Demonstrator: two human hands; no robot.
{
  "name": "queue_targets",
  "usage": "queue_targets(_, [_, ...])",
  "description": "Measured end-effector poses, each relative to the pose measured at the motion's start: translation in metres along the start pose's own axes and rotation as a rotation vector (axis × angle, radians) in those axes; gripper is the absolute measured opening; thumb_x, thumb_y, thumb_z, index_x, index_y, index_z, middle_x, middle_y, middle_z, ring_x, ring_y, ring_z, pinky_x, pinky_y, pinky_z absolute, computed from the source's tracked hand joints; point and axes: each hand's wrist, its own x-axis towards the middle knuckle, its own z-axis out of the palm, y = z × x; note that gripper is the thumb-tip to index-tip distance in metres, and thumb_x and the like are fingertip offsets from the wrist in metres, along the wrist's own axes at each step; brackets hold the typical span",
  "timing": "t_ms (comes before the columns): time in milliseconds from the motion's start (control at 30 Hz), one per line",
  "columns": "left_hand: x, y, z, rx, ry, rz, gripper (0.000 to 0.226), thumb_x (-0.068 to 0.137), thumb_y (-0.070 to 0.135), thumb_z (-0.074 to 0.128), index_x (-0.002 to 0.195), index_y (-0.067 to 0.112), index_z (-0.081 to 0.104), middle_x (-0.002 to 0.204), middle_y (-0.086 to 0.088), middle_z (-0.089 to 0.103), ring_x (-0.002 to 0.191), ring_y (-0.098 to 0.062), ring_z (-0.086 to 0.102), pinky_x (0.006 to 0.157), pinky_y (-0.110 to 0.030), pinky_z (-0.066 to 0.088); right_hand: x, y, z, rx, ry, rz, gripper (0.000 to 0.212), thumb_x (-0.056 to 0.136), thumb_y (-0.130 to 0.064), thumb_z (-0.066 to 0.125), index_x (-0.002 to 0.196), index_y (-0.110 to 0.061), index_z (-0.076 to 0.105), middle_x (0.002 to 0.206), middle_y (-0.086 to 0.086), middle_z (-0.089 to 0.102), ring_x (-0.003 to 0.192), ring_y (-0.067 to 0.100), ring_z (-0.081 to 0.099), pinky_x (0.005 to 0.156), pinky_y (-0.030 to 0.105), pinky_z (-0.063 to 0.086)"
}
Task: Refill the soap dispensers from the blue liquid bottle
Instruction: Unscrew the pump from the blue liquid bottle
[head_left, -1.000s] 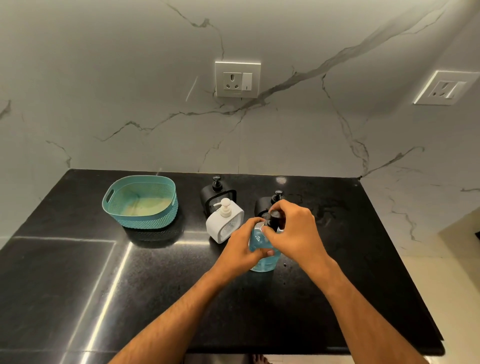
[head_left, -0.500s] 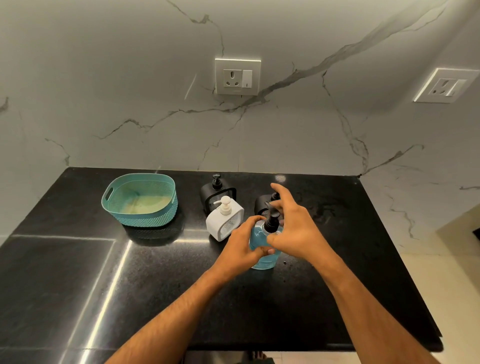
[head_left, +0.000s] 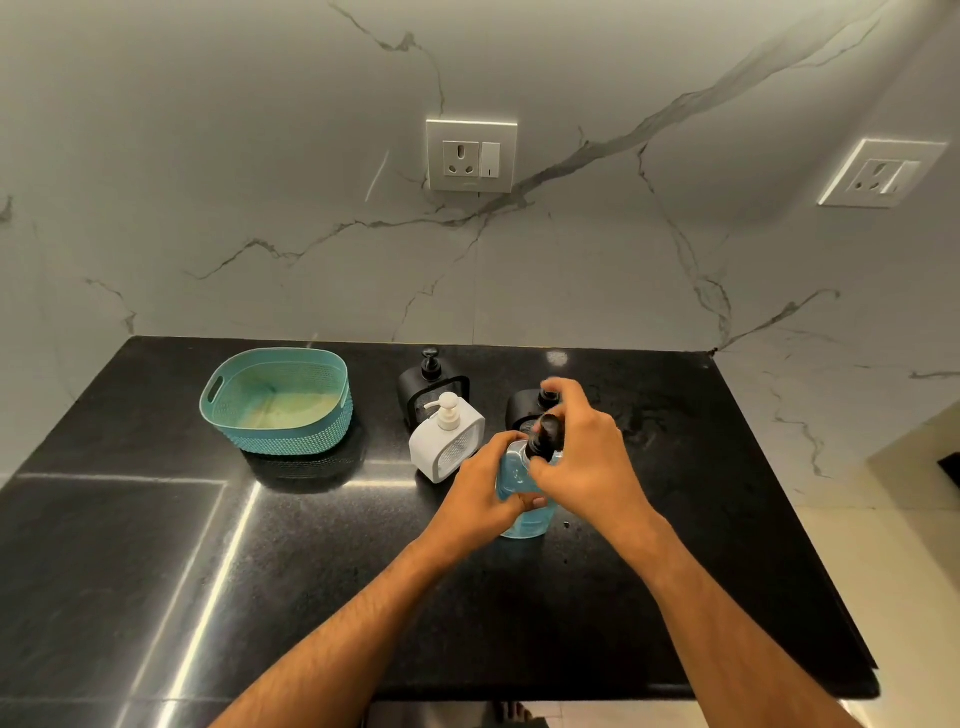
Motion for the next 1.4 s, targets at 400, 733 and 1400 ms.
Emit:
queue_targets(400, [0.0, -0.001, 0.002, -0.003, 0.003, -0.006, 0.065, 0.079, 0.039, 0.082, 0.136, 0.024, 0.054, 0.118, 0.014, 0.069, 0.111, -0.008, 0.068, 0.095, -0.024, 0.058, 0.0, -0.009, -0.004, -0.09, -0.041, -0.03, 0.107, 0.064, -0.013, 0.083, 0.155, -0.03, 0.029, 0.12, -0.002, 0.069, 0.103, 0.017, 0.07, 0.089, 0.029, 0.058])
queue_targets(733, [0.002, -0.007, 0.0, 0.003, -0.046, -0.035, 0.074, 0.074, 0.042, 0.089, 0.136, 0.03, 0.05, 0.123, 0.013, 0.067, 0.114, -0.008, 0.067, 0.097, -0.029, 0.058, 0.006, -0.019, -0.012, -0.176, -0.069, 0.008, 0.082, 0.07, -0.003, 0.082, 0.142, -0.021, 0.047, 0.099, 0.003, 0.074, 0.088, 0.02, 0.071, 0.091, 0.039, 0.061])
queue_targets(1400, [0.014, 0.009, 0.002, 0.079, -0.058, -0.014, 0.074, 0.065, 0.05, 0.092, 0.127, 0.048, 0.051, 0.116, 0.027, 0.067, 0.113, 0.003, 0.066, 0.095, -0.019, 0.056, 0.013, -0.024, -0.06, -0.18, 0.014, -0.055, 0.033, 0.073, -0.015, 0.089, 0.102, -0.02, 0.074, 0.097, -0.002, 0.073, 0.086, 0.01, 0.066, 0.067, 0.001, 0.04])
